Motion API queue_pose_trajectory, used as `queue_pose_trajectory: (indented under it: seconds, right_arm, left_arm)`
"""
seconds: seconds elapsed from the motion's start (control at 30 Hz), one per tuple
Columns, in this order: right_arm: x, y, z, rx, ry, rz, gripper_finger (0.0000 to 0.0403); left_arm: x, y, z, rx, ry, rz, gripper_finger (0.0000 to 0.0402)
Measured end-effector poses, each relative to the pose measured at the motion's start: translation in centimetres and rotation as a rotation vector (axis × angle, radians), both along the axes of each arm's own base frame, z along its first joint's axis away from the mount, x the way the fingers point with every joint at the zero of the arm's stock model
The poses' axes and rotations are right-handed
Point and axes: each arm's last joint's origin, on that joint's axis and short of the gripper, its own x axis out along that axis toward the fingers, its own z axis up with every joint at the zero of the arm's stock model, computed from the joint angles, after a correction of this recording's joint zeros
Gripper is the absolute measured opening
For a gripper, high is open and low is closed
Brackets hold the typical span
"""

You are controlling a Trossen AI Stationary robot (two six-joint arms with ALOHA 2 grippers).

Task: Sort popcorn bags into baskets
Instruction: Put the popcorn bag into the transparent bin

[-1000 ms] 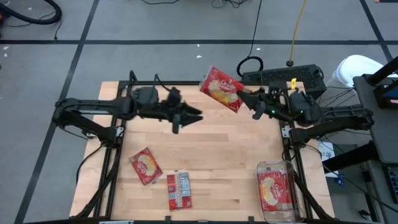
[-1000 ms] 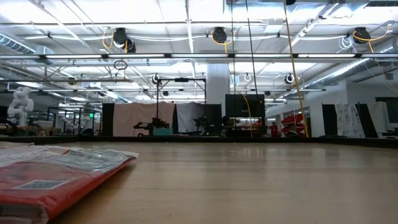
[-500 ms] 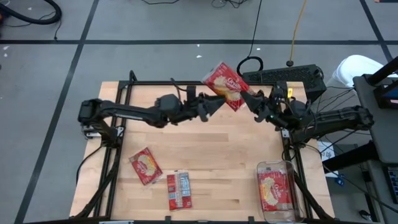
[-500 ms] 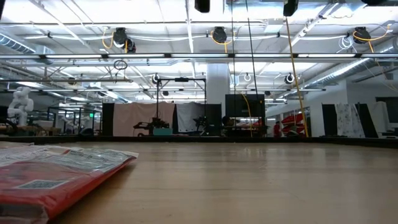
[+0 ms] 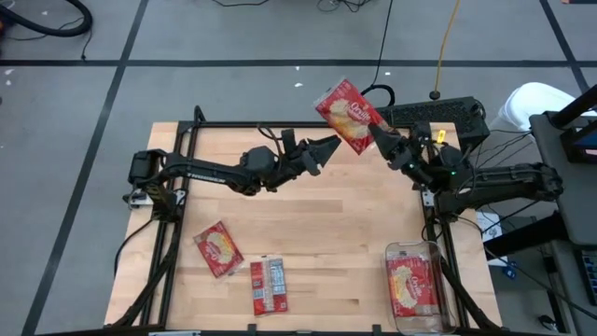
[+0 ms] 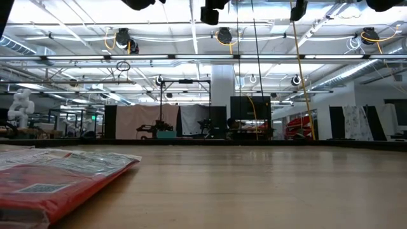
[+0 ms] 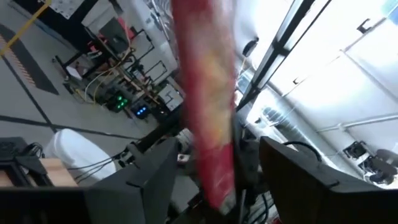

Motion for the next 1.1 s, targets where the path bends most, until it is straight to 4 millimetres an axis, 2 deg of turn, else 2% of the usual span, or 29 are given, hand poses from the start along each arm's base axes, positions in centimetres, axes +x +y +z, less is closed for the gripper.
queue_pose_trajectory:
  seconds: [0.17,0.37,0.57,0.67,0.87,1.1]
  right_arm:
    - [-0.4,-0.2,0.3,0.008,-0.023,0.0,0.0012]
    - [-0.3,0.0,0.2,-0.008,-0.016,0.077,0.0012]
    - [-0.1,0.0,0.0,0.002,0.004,0.082,0.0012]
    - [-0.1,0.0,0.0,0.002,0.005,0.082,0.0012]
    - [-0.1,0.0,0.0,0.002,0.006,0.082,0.0012]
    - [-0.1,0.0,0.0,-0.016,0.019,0.069,0.0012]
  left_arm:
    - [0.0,0.0,-0.1,-0.057,-0.01,-0.016,0.0206]
    - [-0.2,0.0,0.3,-0.004,-0.035,0.022,0.0205]
    - [-0.2,0.1,0.4,0.018,-0.04,0.037,0.0219]
    - [-0.3,0.4,0.4,0.024,-0.039,0.046,0.0213]
    - [-0.3,1.0,0.4,0.053,-0.022,0.072,0.0148]
    - [-0.3,1.6,0.4,0.087,-0.009,0.087,0.0023]
